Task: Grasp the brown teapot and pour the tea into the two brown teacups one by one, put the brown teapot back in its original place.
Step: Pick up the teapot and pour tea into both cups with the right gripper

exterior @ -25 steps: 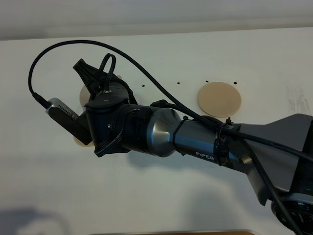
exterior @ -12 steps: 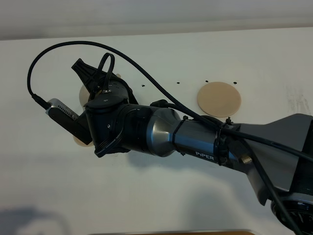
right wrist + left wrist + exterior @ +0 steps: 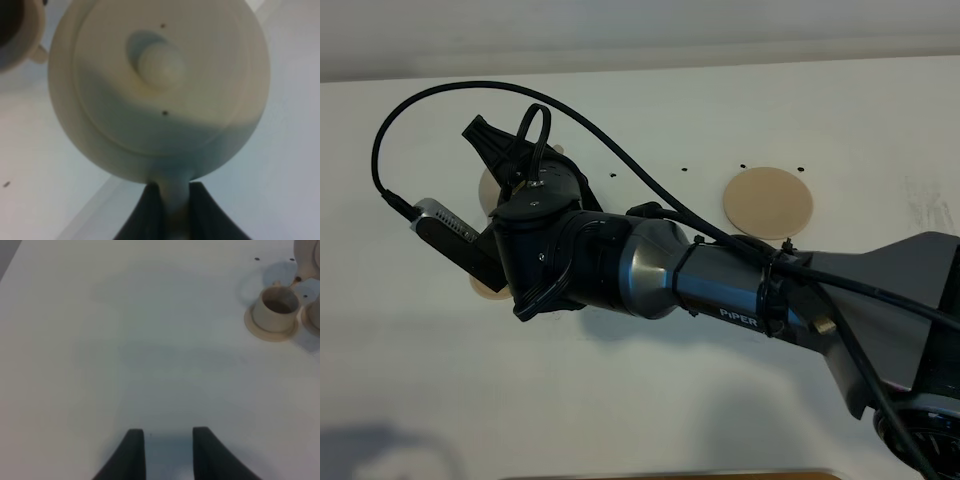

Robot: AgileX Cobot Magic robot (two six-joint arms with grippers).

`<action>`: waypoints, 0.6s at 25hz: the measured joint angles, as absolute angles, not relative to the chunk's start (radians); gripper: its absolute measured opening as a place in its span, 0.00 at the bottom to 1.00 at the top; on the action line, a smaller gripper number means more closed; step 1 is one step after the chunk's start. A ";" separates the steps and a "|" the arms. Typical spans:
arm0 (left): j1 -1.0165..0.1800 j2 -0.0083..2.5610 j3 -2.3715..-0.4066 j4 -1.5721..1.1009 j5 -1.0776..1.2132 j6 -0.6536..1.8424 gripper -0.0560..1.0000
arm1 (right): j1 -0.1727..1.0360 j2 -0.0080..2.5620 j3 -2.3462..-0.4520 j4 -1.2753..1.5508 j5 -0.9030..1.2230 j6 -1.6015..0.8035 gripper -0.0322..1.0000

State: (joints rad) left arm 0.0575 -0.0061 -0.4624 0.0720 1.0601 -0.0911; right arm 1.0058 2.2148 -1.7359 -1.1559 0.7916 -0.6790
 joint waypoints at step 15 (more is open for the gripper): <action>0.057 -0.006 -0.462 0.072 1.060 -0.091 0.34 | 1.006 2.215 -1.736 -1.174 0.790 -0.683 0.11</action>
